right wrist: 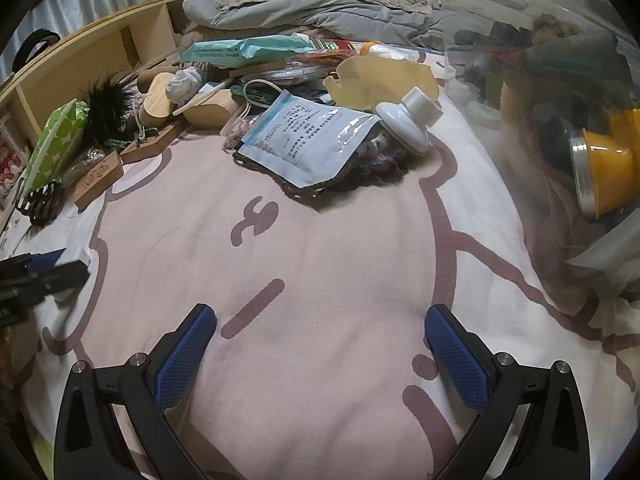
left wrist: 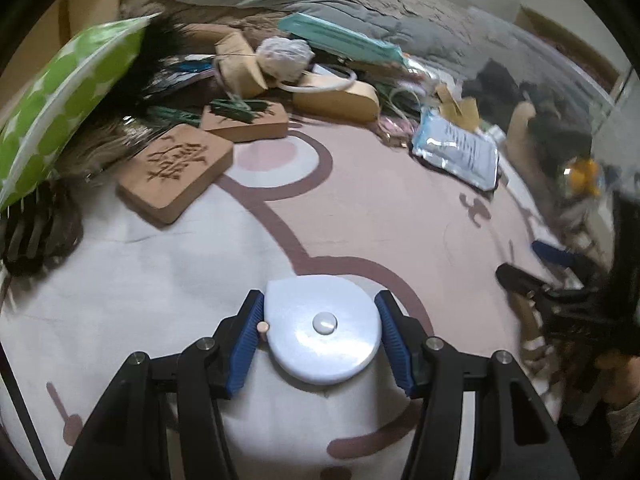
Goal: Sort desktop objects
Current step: 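Grasp the blue-and-white packet with the right tool while the left tool holds the tape measure, then lift and carry the packet with the right tool across the bed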
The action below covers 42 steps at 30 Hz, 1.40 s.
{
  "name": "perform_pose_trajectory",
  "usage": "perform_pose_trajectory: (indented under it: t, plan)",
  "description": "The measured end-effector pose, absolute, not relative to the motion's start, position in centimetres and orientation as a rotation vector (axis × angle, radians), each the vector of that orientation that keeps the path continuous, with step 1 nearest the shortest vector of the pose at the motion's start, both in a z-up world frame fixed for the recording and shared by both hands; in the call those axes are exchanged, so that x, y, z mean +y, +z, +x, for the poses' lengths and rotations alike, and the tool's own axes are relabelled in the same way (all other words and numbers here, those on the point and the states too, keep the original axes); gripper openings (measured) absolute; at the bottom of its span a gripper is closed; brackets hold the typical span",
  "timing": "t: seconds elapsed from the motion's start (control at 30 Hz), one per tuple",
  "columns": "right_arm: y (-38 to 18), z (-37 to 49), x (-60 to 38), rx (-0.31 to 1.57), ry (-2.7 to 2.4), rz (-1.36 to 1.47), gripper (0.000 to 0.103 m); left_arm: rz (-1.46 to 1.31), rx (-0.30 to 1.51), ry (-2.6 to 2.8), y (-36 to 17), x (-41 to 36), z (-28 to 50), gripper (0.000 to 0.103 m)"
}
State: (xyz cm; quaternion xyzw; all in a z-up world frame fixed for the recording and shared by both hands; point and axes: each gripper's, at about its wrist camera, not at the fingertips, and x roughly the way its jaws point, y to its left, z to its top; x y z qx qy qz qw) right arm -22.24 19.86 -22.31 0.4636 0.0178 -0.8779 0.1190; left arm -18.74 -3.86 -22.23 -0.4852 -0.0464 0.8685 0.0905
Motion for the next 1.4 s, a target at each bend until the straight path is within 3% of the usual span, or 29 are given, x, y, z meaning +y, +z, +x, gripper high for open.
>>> perform_pose_trajectory:
  t: [0.07,0.1,0.13,0.17,0.3,0.5,0.87,1.17,1.23,1.4]
  plan:
    - [-22.0,-22.2,19.8,0.053,-2.576,1.353,0.103,-1.432,-0.104,2.587,-22.5,-3.3,-19.3,0.057]
    - [-21.8,-22.2,19.8,0.045,-2.58,1.35,0.093,-1.426,-0.096,2.589,-22.6,-3.3,-19.3,0.057]
    - [-21.3,-22.1,20.0,0.025,-2.593,1.326,0.076,-1.419,-0.09,2.593,-22.8,-3.1,-19.5,0.056]
    - [-20.8,-22.0,20.2,0.01,-2.607,1.292,0.07,-1.414,-0.088,2.594,-22.8,-3.2,-19.6,0.056]
    - [-18.7,-22.1,20.8,-0.021,-2.687,1.158,0.065,-1.406,-0.048,2.6,-22.9,-3.1,-19.7,0.057]
    - [-17.7,-25.1,19.8,-0.005,-2.677,1.122,0.041,-1.401,-0.054,2.603,-22.9,-3.0,-19.6,0.057]
    - [-19.1,-33.2,17.4,0.062,-2.638,1.183,0.039,-1.376,-0.025,2.617,-23.2,-2.9,-19.7,0.061]
    - [-21.1,-29.6,17.5,0.132,-2.598,1.2,0.039,-1.351,0.004,2.622,-23.2,-2.5,-19.6,0.072]
    - [-21.1,-28.8,17.3,0.151,-2.603,1.204,0.039,-1.346,-0.01,2.613,-23.2,-2.6,-19.6,0.081]
    - [-21.4,-26.9,16.8,0.263,-2.597,1.234,0.039,-1.342,0.068,2.635,-23.4,-1.8,-19.1,0.088]
